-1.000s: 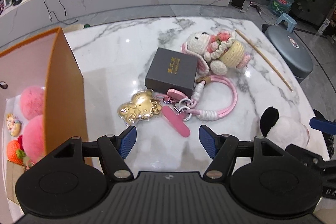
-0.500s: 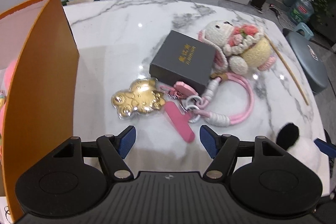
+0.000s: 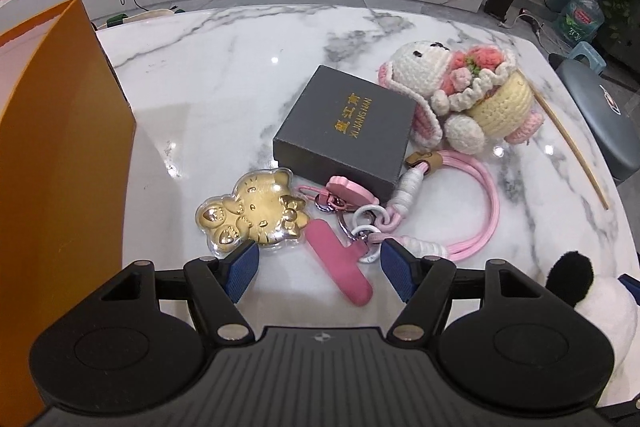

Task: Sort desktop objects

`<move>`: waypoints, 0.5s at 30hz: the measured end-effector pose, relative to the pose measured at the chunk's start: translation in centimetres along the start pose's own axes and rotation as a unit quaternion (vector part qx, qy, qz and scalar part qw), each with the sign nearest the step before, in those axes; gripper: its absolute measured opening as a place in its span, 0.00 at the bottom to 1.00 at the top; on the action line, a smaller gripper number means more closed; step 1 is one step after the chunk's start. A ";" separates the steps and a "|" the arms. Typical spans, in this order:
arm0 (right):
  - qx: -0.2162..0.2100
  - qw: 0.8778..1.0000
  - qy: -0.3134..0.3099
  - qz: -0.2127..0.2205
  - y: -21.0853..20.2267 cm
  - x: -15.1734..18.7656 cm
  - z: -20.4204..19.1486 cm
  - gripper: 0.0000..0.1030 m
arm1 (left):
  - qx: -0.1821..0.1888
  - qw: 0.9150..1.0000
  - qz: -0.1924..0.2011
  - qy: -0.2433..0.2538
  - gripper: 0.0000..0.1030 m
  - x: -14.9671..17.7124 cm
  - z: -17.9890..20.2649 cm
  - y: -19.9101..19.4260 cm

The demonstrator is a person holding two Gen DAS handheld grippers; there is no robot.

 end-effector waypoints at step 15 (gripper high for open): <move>0.003 1.000 0.006 -0.001 0.0 -0.1 0.1 0.93 | -0.008 0.998 0.018 0.063 0.17 0.5 1.7 0.1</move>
Point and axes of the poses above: each gripper's, at about its wrist camera, not at the fingertips, and y roughly the way its jaws point, z to its right, x to its underside, the point moved 3 cm from there along y, roughly the way its jaws point, and after that the axes turned 9 degrees about z, right-handed, at the moved point
